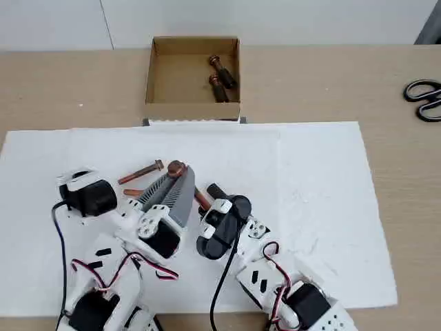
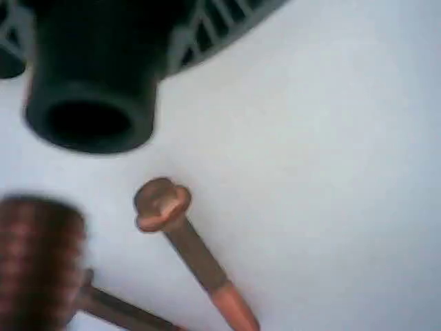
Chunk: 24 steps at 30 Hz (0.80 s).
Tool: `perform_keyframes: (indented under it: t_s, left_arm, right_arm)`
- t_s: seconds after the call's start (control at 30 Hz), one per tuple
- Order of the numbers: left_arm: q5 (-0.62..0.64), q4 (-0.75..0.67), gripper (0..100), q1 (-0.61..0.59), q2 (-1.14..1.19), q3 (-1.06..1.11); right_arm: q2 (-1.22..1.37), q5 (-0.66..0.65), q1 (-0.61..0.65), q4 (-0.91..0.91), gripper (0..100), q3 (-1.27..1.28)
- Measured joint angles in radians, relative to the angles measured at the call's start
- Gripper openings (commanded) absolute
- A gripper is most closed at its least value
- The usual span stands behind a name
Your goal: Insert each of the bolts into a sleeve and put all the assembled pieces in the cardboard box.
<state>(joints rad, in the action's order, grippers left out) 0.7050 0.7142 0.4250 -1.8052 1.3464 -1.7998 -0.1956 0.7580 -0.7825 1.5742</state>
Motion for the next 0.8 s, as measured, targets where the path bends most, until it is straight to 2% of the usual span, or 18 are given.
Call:
perform_keyframes:
  t_s: [0.17,0.8]
  left_arm:
    - [-0.002,0.000,1,-0.040,0.000,0.000]
    - [0.000,-0.002,1,-0.035,0.000,0.120]
  right_arm:
    - [0.000,0.000,0.000,0.000,0.3,0.000]
    - [0.002,0.000,0.002,0.054,0.3,0.002]
